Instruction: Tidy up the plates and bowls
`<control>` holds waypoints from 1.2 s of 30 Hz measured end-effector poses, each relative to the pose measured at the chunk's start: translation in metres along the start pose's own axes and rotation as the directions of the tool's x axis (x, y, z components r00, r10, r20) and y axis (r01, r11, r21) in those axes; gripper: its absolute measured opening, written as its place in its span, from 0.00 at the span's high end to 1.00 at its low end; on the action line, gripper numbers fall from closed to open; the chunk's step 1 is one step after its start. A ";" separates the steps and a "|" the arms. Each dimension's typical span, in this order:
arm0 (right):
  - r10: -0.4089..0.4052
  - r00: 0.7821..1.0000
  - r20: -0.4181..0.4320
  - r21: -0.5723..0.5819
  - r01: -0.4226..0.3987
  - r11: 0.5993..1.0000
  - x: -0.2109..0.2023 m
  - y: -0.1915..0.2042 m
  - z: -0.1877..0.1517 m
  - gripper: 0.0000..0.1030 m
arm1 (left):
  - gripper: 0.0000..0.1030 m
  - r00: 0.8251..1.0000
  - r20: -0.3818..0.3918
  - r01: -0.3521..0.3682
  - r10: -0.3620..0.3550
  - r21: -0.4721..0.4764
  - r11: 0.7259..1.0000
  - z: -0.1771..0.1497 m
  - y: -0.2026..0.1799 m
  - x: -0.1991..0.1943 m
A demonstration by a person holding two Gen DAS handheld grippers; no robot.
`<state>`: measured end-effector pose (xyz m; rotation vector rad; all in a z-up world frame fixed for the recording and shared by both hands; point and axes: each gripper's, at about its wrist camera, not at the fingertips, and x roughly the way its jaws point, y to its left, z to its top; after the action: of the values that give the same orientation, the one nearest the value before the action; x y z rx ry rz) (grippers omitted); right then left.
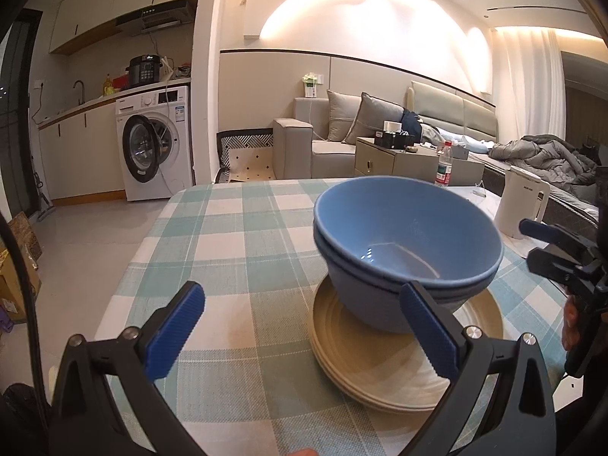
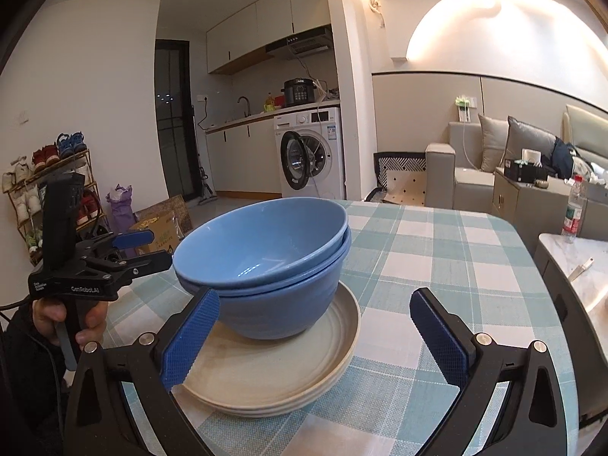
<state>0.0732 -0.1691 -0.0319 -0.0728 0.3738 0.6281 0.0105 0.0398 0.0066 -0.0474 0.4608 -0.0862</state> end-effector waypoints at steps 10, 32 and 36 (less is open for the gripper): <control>0.018 0.998 0.058 -0.029 -0.016 0.999 -0.013 0.009 -0.009 0.01 | 0.00 0.998 0.060 0.006 -0.005 -0.025 1.000 -0.019 0.008 -0.009; 0.011 0.995 0.099 -0.086 -0.003 0.996 -0.011 0.022 -0.021 0.01 | 0.00 0.994 0.102 0.028 -0.031 0.035 0.999 -0.018 -0.004 -0.018; 0.015 0.995 0.097 -0.085 -0.007 0.996 -0.010 0.022 -0.021 0.01 | 0.00 0.995 0.094 0.026 -0.030 0.043 0.999 -0.017 -0.006 -0.016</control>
<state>0.0458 -0.1606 -0.0471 -0.1209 0.2532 0.6560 -0.0114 0.0353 -0.0009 -0.0170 0.3631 -0.1204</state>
